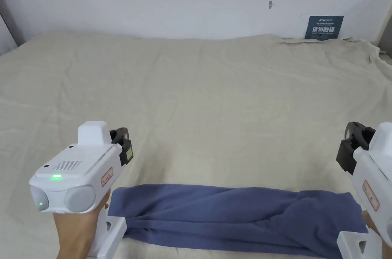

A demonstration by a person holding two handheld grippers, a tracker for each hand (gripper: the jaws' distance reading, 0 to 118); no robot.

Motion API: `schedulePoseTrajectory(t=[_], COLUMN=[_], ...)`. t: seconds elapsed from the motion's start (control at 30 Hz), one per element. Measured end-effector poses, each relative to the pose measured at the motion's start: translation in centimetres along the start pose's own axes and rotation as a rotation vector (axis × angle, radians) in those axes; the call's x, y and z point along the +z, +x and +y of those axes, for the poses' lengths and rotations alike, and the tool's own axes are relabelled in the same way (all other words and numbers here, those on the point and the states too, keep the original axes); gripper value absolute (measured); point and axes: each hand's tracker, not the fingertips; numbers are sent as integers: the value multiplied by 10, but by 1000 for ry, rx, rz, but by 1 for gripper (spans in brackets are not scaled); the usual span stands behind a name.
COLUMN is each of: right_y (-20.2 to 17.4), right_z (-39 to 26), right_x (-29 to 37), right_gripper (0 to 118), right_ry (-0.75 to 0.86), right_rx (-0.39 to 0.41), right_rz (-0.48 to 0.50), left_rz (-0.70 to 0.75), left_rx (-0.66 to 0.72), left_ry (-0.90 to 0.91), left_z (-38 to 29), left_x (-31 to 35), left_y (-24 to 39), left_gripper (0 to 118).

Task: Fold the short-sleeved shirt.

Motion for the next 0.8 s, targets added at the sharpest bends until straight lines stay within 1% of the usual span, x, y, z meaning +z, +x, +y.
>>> schedulePoseTrajectory(t=[0.07, 0.13, 0.3, 0.37, 0.4, 0.43, 0.47, 0.5, 0.53, 0.57, 0.6, 0.63, 0.8], right_y=[0, 2, -1, -1, -1, -3, -3, -4, -4, -6, -7, -7, -12], right_z=[2, 2, 5, 5, 5, 7, 7, 7, 7, 7, 7, 6, 6], right_x=[2, 2, 5, 6, 6, 6, 6, 6, 6, 5, 5, 4, -1], right_gripper=[0, 0, 0, 0, 0, 0, 0, 0, 0, 0, 0, 0, 0], right_ry=[-3, -5, -8, -9, -11, -13, -16, -18, -20, -20, -21, -24, -43], right_rx=[-16, -23, -11, -7, -6, -6, -5, -3, 2, 8, 11, 12, 24], right_rz=[7, 6, 4, 3, 3, 5, 5, 4, 3, -1, 0, 3, 8], left_rz=[0, -42, -146, -175, -217, -243, -279, -279, -268, -259, -240, -225, -250], left_rx=[8, 37, 108, 148, 173, 219, 262, 294, 305, 310, 305, 301, 290], left_ry=[-49, -119, -352, -423, -486, -534, -589, -627, -647, -670, -701, -729, -706], left_z=[-5, -9, -29, -40, -46, -53, -60, -64, -70, -75, -81, -86, -102], left_x=[-5, -7, -22, -31, -38, -43, -50, -52, -57, -61, -67, -74, -87], left_y=[-9, -18, -53, -69, -79, -87, -97, -101, -107, -111, -116, -120, -125], left_gripper=[0, 0, 0, 0, 0, 0, 4, 18, 37, 64, 94, 104, 104])
